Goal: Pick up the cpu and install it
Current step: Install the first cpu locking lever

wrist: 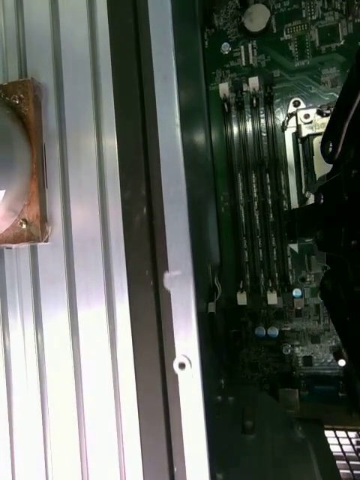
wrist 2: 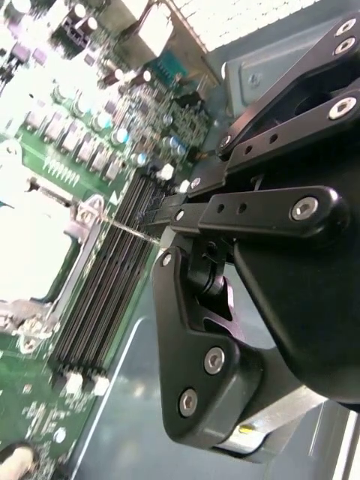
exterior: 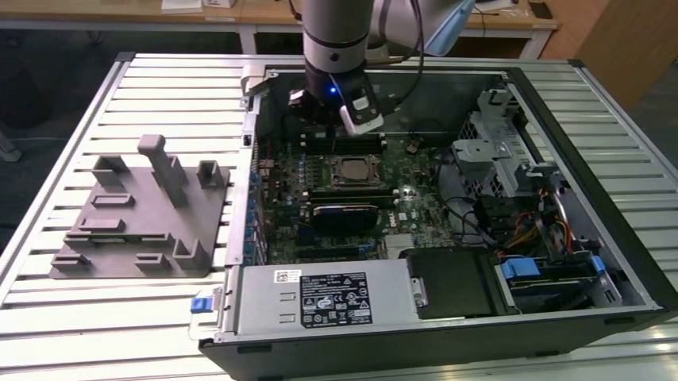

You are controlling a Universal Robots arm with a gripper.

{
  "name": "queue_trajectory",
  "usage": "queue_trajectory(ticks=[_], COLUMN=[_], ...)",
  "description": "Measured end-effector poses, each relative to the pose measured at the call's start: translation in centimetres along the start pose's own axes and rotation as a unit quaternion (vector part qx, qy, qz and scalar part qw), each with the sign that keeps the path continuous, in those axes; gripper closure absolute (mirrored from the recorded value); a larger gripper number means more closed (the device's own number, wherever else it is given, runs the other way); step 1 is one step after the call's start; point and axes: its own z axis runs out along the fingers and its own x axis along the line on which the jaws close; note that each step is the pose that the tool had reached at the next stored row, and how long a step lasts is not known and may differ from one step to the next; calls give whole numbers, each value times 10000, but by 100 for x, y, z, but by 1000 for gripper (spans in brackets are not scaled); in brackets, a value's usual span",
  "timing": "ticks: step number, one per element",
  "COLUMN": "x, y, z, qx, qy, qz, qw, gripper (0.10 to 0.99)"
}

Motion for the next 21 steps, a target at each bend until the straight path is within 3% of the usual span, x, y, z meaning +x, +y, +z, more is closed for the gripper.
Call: queue_trajectory(ticks=[7, 13, 21], x=[-198, -319, -335], y=[18, 29, 30], z=[4, 6, 10], qx=[4, 79, 87], qy=[2, -14, -19], qz=[4, 36, 38], qw=[10000, 10000, 10000], gripper=[980, 980, 980])
